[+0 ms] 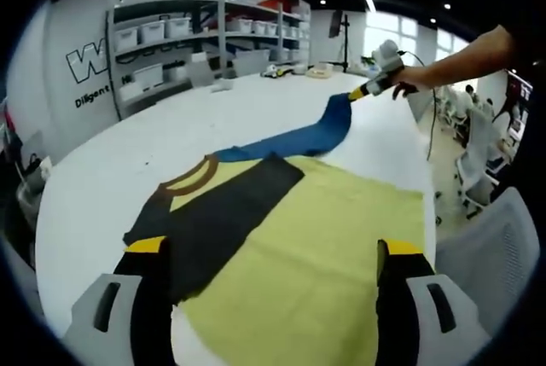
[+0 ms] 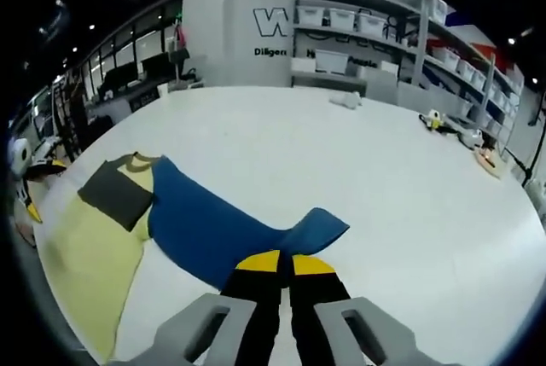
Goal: Fold the garment on the visible template until the final outline fits inside the template.
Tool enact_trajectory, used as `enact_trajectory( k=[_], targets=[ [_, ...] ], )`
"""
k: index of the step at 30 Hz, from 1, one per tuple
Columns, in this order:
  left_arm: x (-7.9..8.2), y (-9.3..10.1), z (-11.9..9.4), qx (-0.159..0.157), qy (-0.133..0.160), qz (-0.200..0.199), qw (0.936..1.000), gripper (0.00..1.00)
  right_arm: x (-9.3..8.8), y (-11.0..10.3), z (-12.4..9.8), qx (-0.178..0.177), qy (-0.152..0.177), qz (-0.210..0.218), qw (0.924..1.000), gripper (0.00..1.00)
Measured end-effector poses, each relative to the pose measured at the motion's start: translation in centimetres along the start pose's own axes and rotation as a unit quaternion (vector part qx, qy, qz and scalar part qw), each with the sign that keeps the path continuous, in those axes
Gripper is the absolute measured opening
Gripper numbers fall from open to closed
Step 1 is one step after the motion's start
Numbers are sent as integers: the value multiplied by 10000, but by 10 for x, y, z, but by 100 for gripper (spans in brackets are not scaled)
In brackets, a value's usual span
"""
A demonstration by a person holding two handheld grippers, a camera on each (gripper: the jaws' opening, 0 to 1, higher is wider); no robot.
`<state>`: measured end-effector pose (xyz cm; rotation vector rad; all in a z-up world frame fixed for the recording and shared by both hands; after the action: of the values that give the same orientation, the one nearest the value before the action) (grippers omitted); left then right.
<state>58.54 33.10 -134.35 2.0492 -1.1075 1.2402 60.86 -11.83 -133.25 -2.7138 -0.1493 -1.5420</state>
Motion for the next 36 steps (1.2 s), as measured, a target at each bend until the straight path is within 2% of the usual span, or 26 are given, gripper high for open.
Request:
enact_trajectory(
  k=[13, 18, 30, 36],
  targets=[
    [-3, -7, -24, 229, 112, -91, 9996, 99, 43, -34, -6, 190, 352, -73, 9992, 0],
    [-5, -16, -35, 448, 179, -277, 9985, 99, 64, -48, -9, 289, 495, -135, 9983, 0],
    [-14, -18, -57, 438, 293, -311, 9981, 99, 121, -90, -17, 522, 898, -461, 9935, 0],
    [-20, -21, -67, 450, 317, -326, 9980, 99, 156, -115, -18, 688, 1160, -633, 9888, 0]
  ],
)
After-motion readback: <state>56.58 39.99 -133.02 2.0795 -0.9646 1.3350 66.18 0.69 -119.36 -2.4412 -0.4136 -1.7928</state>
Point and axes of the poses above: the point that each gripper's makers call its tool centre point, and the gripper's own axes: z roughly forward along the fingers, y roughly to its right, x roughly out of its top, the point moved 1 cm from there along -z, roughly backward along the fingers, and after that the axes turned 7 degrees about y, right-handed, at the moved point
